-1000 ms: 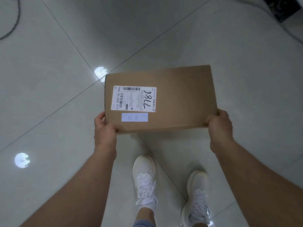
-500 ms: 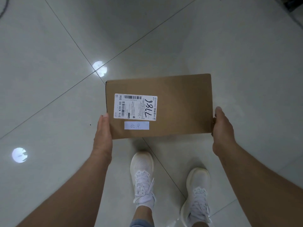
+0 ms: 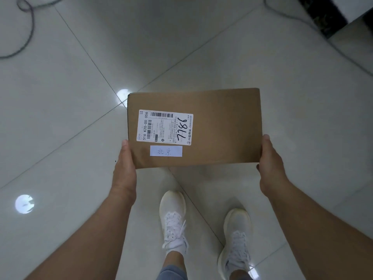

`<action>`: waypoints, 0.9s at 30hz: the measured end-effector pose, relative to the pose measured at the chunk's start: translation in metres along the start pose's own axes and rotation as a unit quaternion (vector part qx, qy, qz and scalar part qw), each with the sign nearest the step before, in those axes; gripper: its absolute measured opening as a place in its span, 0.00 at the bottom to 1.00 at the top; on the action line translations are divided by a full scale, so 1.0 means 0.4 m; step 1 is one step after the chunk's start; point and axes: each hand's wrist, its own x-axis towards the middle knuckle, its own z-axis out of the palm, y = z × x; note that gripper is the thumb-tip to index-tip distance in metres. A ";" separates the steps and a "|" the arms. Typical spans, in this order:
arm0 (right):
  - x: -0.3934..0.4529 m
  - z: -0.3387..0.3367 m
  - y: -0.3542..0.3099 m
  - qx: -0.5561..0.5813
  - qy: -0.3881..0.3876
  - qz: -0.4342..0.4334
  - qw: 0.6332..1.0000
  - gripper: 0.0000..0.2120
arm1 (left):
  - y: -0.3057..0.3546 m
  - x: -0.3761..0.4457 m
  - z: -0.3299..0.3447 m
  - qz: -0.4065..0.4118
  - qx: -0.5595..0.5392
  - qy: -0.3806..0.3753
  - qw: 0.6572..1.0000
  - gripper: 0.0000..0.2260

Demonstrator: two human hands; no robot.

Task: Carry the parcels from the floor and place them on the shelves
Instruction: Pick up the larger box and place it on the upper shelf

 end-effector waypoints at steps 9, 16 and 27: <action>-0.202 -0.197 -0.269 0.059 0.008 -0.098 0.993 0.30 | 0.311 -0.223 -0.009 0.129 0.021 -0.006 0.991 0.29; -0.421 -0.380 -0.476 0.151 -0.020 -0.151 0.977 0.26 | 0.551 -0.498 -0.026 0.207 -0.019 -0.008 0.978 0.26; -0.799 -0.624 -0.650 0.286 -0.038 -0.263 0.921 0.18 | 0.810 -0.921 -0.095 0.302 -0.115 -0.044 0.945 0.27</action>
